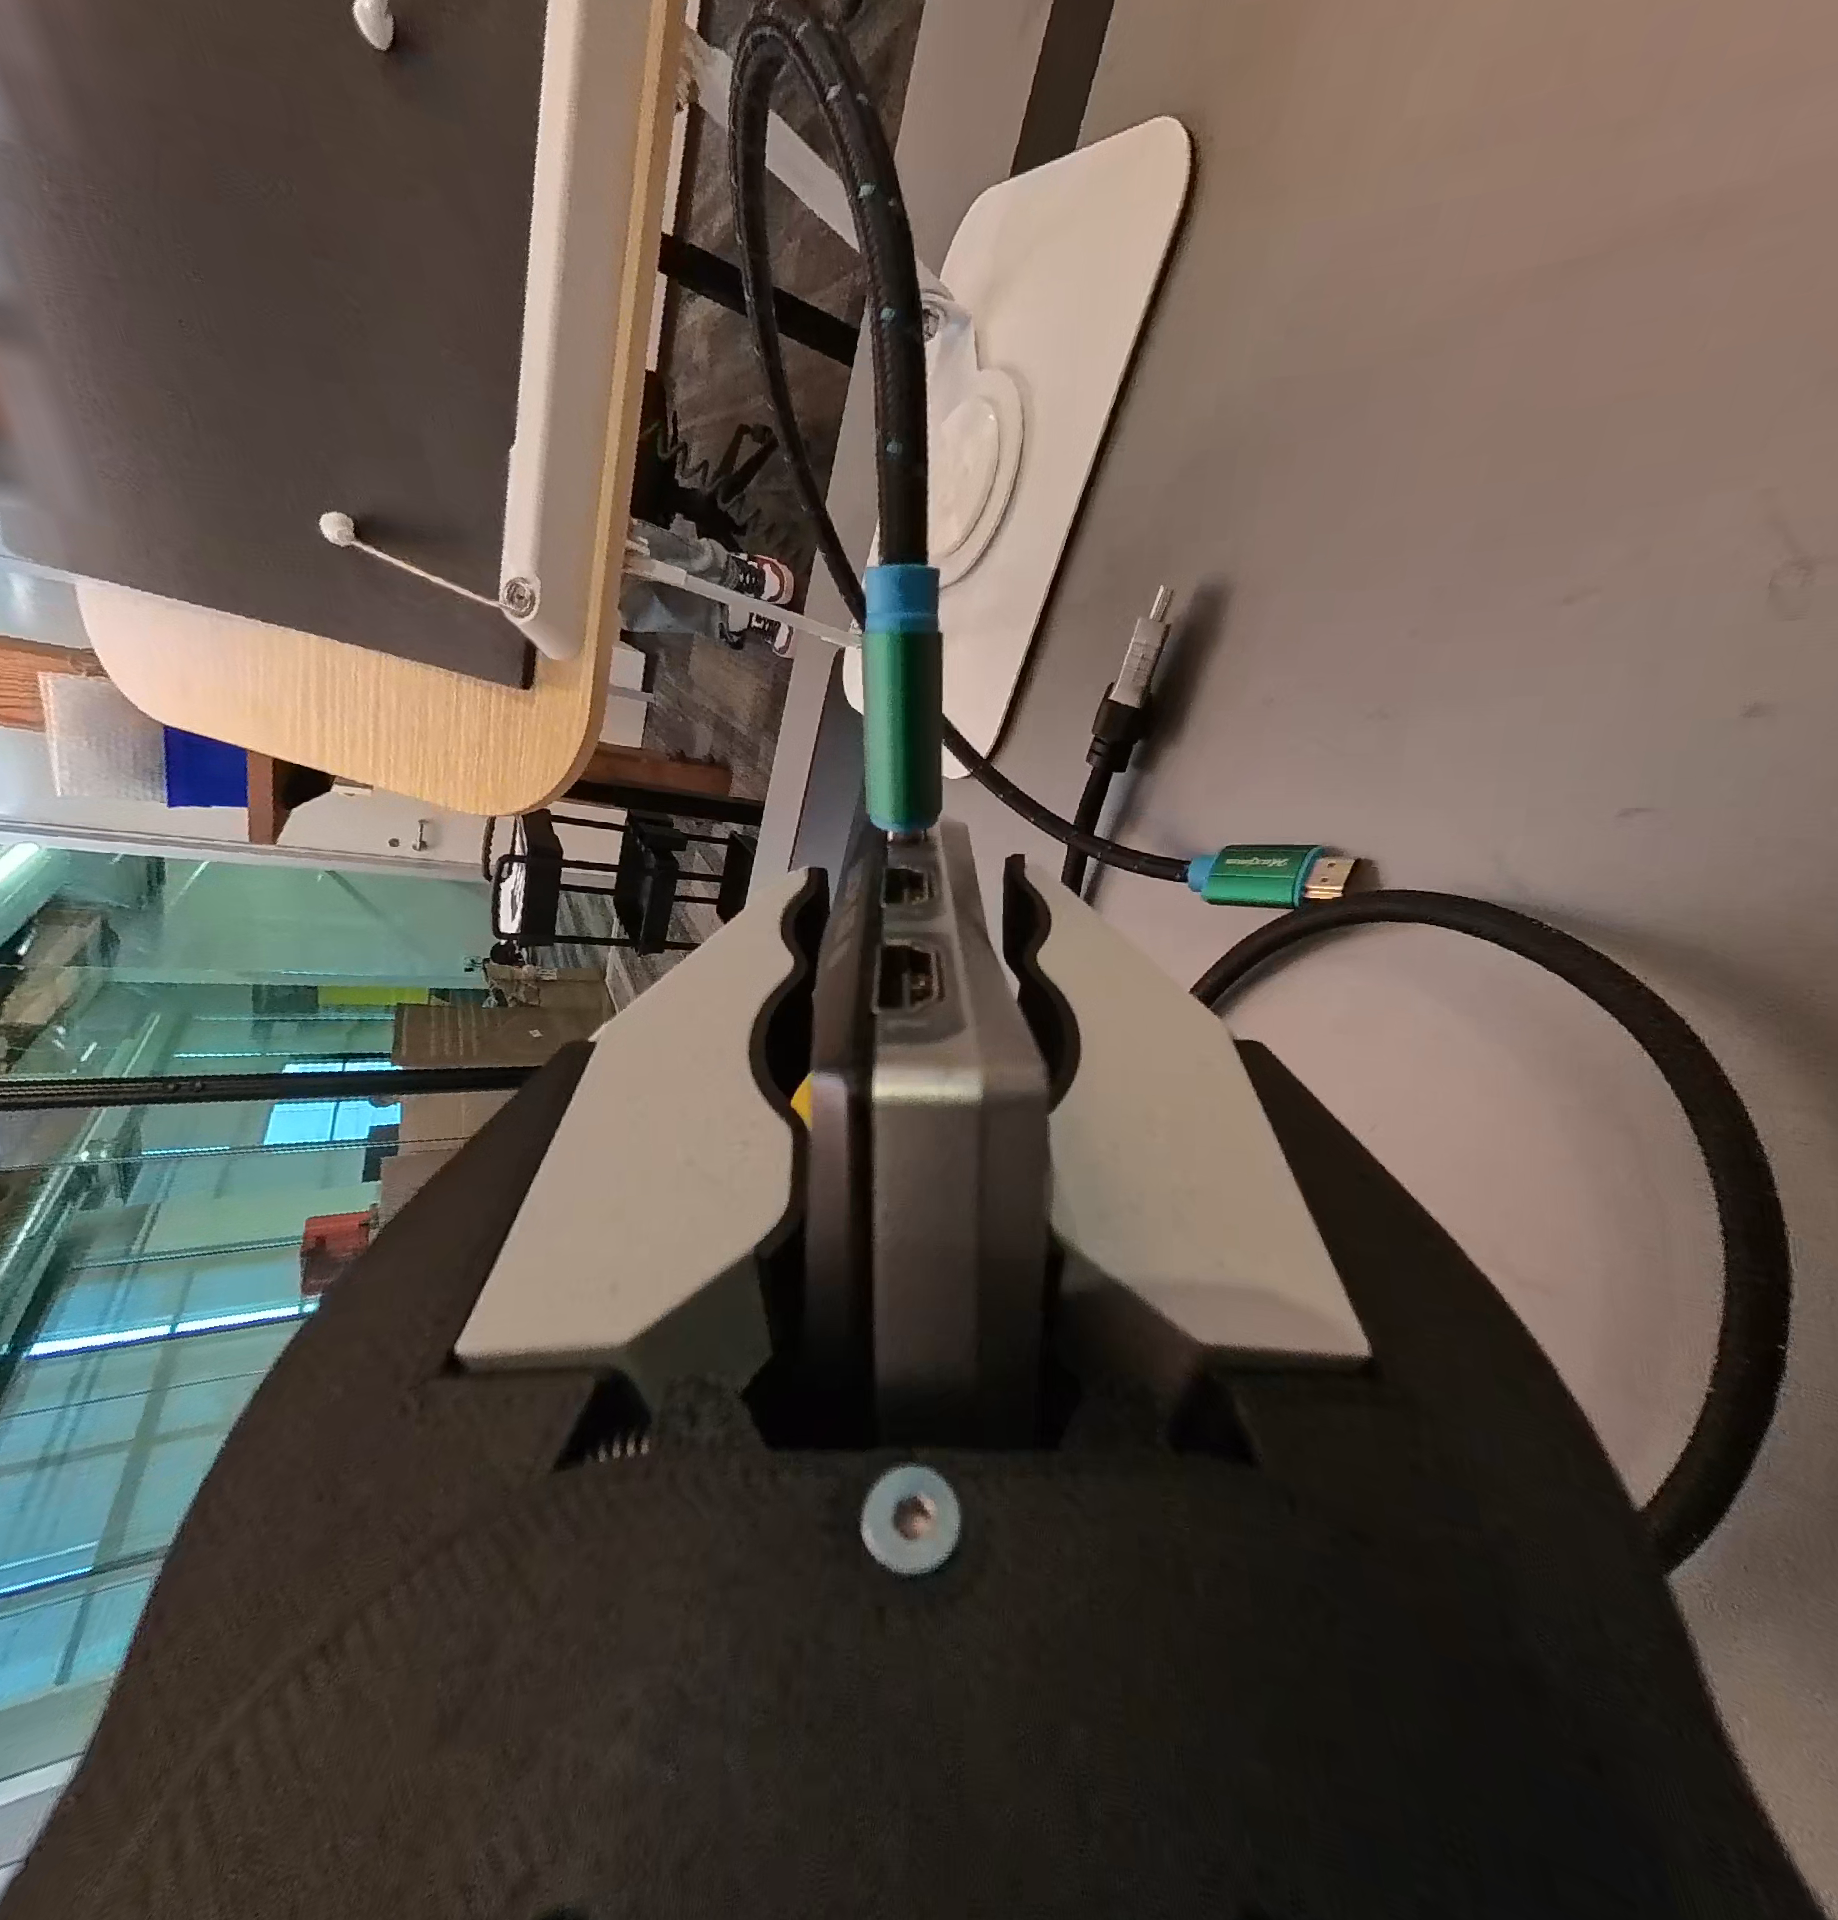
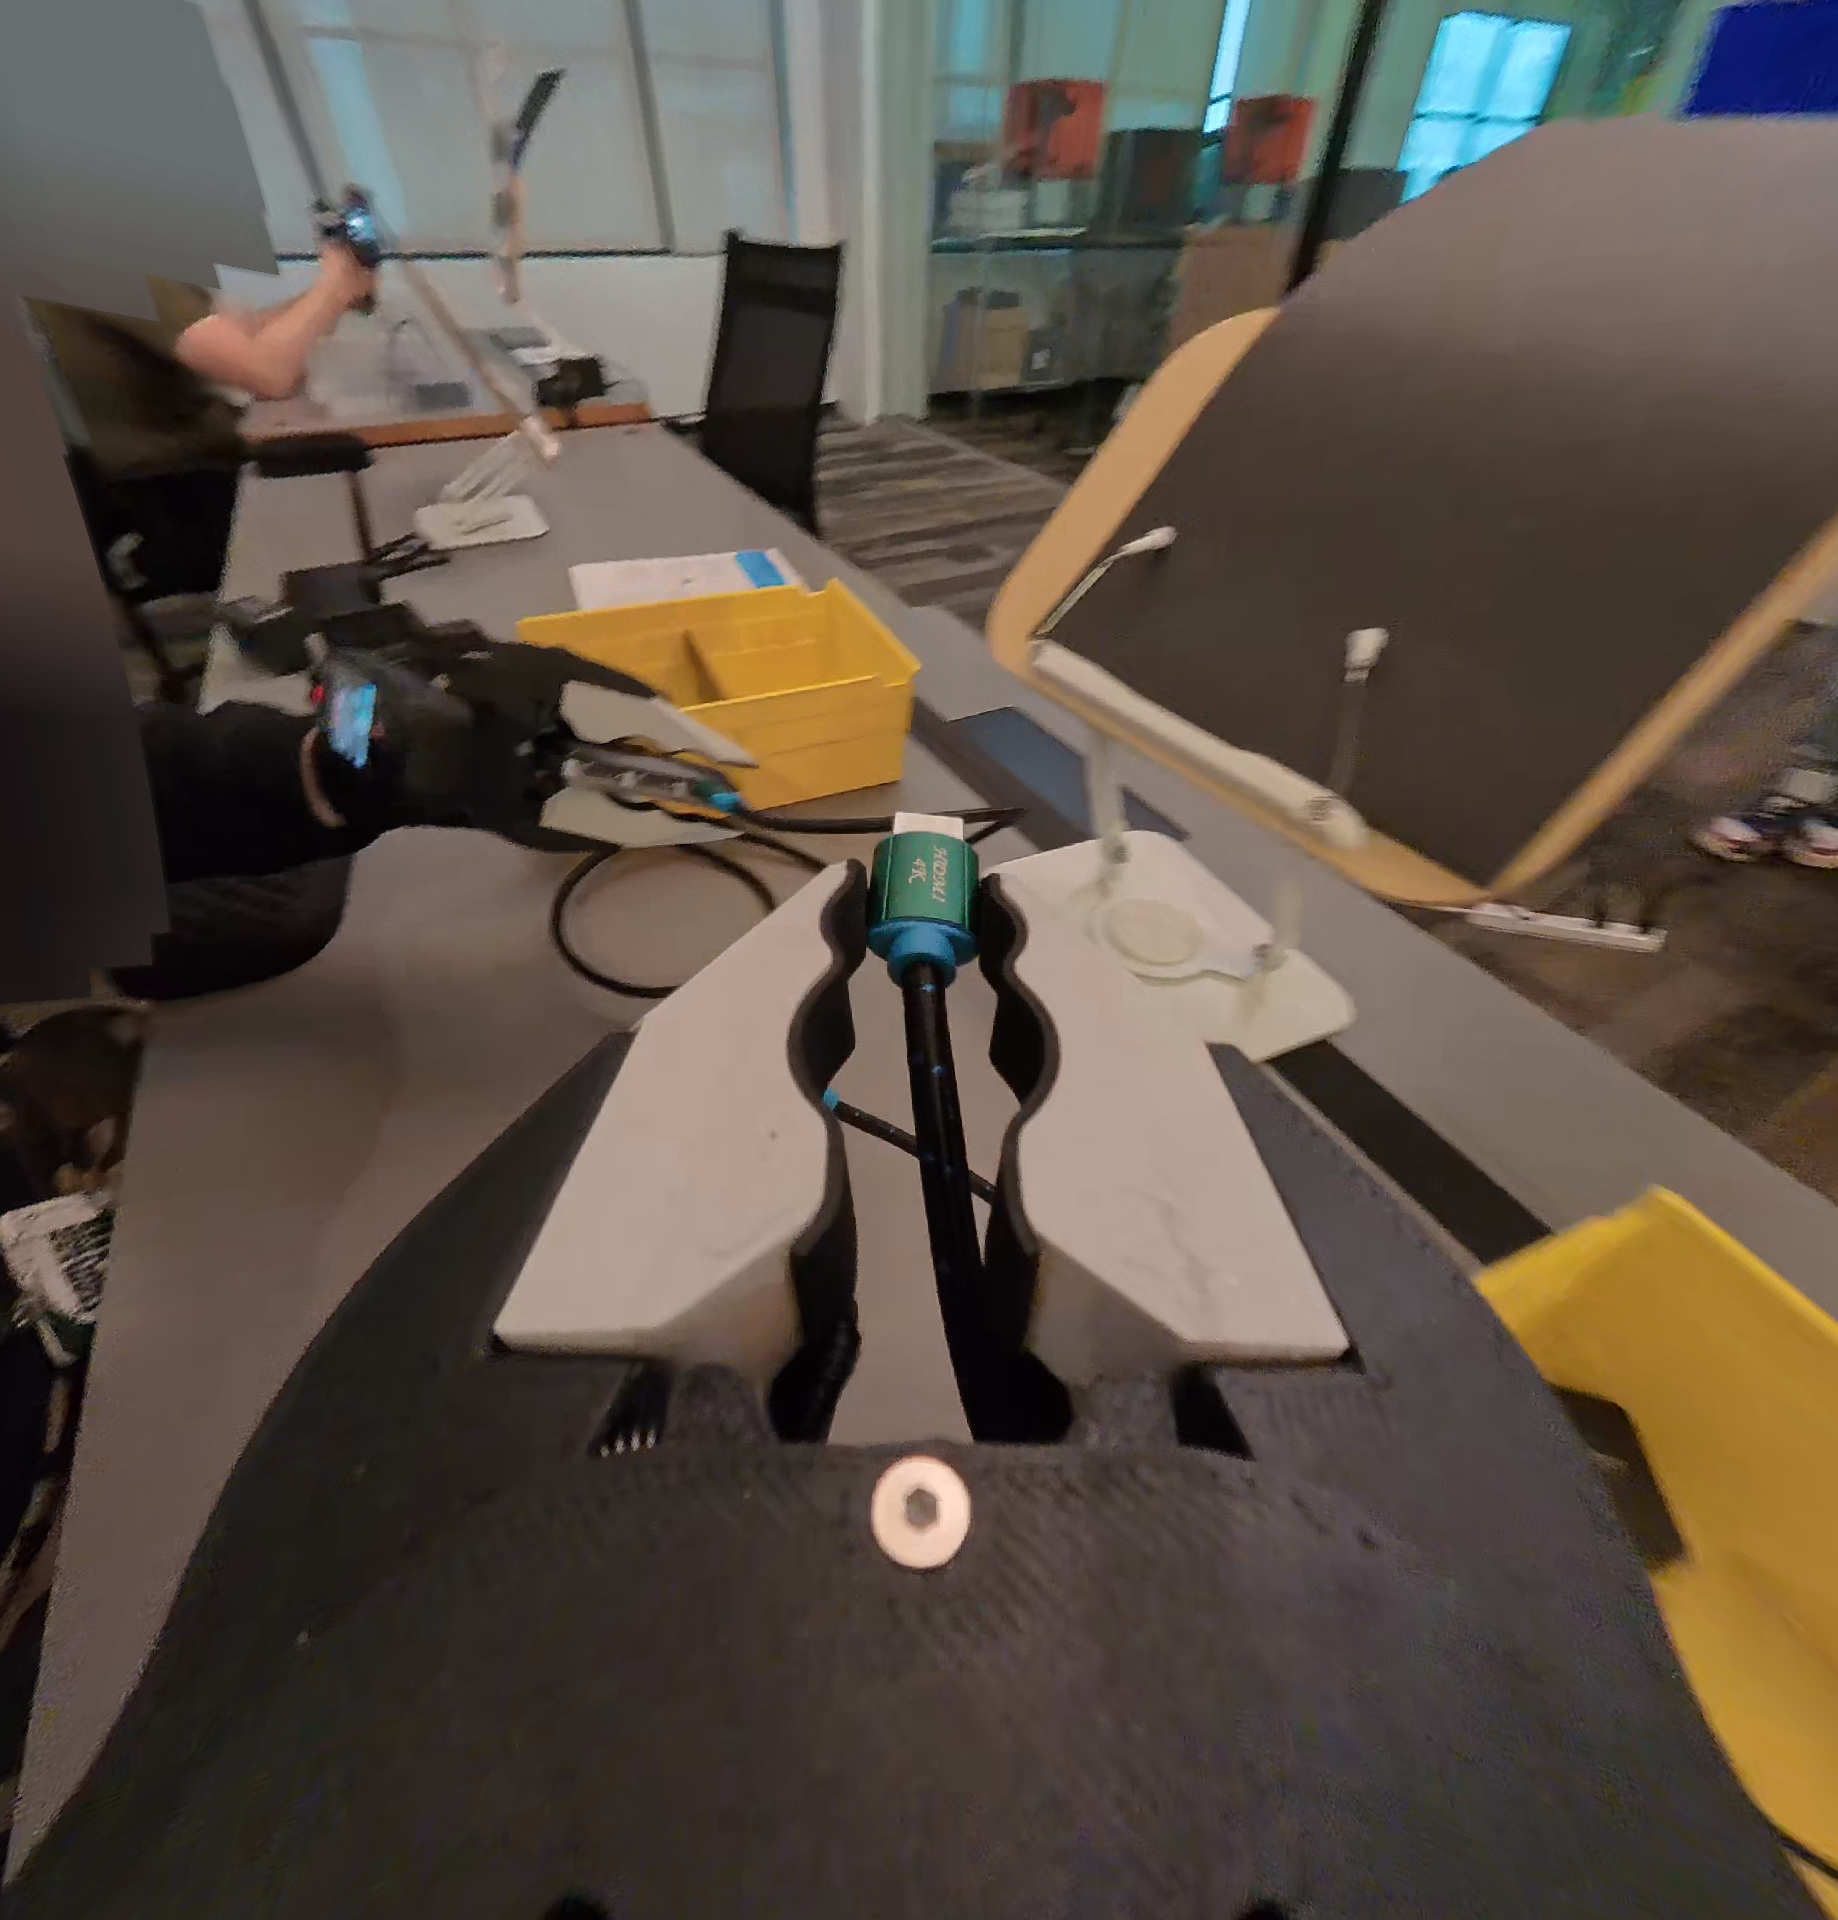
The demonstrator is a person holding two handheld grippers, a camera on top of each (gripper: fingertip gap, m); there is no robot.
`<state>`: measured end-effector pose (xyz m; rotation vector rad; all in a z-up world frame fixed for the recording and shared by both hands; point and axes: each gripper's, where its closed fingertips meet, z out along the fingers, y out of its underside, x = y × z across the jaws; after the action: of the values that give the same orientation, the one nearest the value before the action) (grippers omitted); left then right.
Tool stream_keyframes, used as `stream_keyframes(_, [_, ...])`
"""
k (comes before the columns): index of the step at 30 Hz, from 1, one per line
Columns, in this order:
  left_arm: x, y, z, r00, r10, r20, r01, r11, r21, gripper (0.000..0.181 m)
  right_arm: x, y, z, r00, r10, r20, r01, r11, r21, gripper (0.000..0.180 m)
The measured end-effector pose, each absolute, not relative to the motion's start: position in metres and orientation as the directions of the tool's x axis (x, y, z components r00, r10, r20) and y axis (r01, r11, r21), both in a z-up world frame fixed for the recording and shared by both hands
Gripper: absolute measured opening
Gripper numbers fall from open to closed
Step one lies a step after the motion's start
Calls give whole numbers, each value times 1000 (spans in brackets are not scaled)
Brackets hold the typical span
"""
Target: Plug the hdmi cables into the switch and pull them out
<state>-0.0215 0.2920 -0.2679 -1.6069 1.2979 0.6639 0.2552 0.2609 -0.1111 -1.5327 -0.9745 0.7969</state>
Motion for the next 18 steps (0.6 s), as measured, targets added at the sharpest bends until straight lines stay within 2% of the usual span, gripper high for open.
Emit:
stream_keyframes(3, [-21, 292, -269, 294, -445, -846, -945, -2, -328, 33, 298, 272, -95, 537, 843, 8, 135, -76, -988, 19])
stream_keyframes(7, [-21, 292, -271, 292, -450, -844, -945, 0, -327, 33, 341, 280, -100, 634, 772, -48, 135, -171, -976, 19])
stream_keyframes(11, [-20, 292, -273, 289, -456, -842, -945, 2, -326, 33, 382, 302, -134, 739, 669, -87, 152, -291, -945, 19])
stream_keyframes(14, [-19, 291, -275, 290, -464, -837, -945, 2, -328, 33, 399, 315, -168, 747, 637, -188, 125, -413, -902, 20])
stream_keyframes(18, [-19, 291, -275, 290, -467, -836, -945, 1, -328, 33, 412, 329, -216, 755, 610, -241, 183, -549, -816, 20])
